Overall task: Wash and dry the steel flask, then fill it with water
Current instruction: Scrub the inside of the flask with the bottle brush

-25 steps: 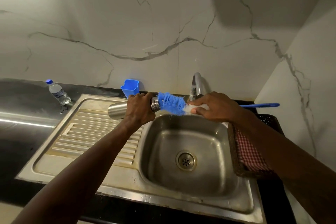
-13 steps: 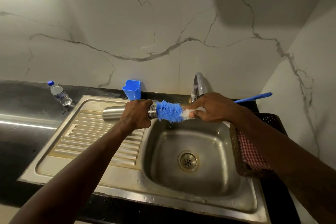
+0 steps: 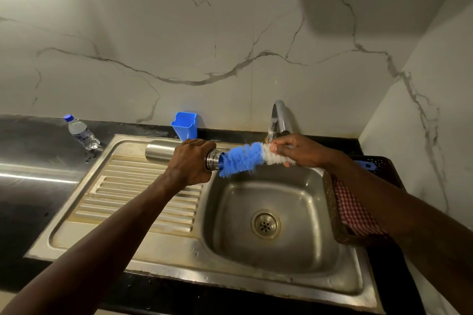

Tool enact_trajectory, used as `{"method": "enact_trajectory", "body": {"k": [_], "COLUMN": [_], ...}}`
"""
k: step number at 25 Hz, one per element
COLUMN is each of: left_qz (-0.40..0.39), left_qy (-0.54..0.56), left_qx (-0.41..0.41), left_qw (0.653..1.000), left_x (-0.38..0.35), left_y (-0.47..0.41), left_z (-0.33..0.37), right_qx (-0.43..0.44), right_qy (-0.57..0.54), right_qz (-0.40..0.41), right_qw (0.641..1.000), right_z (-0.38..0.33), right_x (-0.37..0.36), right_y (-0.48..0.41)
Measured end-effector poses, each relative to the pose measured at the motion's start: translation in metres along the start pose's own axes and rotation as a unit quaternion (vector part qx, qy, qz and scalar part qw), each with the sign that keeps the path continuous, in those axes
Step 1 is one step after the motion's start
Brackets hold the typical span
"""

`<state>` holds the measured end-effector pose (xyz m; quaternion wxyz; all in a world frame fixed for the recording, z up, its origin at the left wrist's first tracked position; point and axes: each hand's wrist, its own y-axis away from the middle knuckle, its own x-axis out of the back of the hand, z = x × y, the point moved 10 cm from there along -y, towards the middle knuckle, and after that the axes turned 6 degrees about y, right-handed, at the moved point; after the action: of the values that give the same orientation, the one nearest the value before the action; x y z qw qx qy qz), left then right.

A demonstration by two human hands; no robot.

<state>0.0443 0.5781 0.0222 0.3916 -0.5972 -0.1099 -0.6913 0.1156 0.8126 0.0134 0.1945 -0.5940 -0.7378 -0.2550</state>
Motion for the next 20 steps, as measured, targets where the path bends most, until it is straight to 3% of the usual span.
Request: {"method": "enact_trajectory", "body": {"k": [4, 7, 10, 12, 13, 15, 16, 20], "left_qz": [0.035, 0.057, 0.020, 0.014, 0.006, -0.040, -0.076, -0.142], "left_qy": [0.004, -0.006, -0.017, -0.001, 0.007, 0.010, 0.006, -0.015], "left_qx": [0.041, 0.082, 0.022, -0.016, -0.024, -0.030, -0.033, -0.022], "left_qw": [0.999, 0.995, 0.999, 1.000, 1.000, 0.999, 0.997, 0.990], "left_x": [0.009, 0.016, 0.007, 0.008, 0.008, 0.004, -0.001, 0.000], "left_y": [0.000, -0.005, -0.011, -0.018, -0.021, -0.030, -0.033, -0.032], "left_z": [0.000, -0.010, 0.009, 0.030, 0.039, 0.051, 0.053, 0.037], "right_qx": [-0.100, -0.169, -0.055, 0.024, 0.057, 0.144, 0.181, 0.177], "right_qy": [-0.095, -0.181, -0.009, 0.146, 0.256, 0.467, 0.502, 0.488], "right_qz": [0.068, 0.039, 0.020, 0.049, 0.079, 0.128, 0.136, 0.167], "right_qw": [0.988, 0.968, 0.998, 0.988, 0.962, 0.863, 0.835, 0.838], "right_z": [0.024, 0.029, -0.021, -0.060, -0.079, -0.109, -0.114, -0.093], "right_x": [0.007, -0.013, -0.021, -0.020, -0.019, -0.032, -0.040, -0.022], "right_y": [0.004, 0.009, 0.004, 0.004, 0.007, 0.014, 0.018, 0.029]}}
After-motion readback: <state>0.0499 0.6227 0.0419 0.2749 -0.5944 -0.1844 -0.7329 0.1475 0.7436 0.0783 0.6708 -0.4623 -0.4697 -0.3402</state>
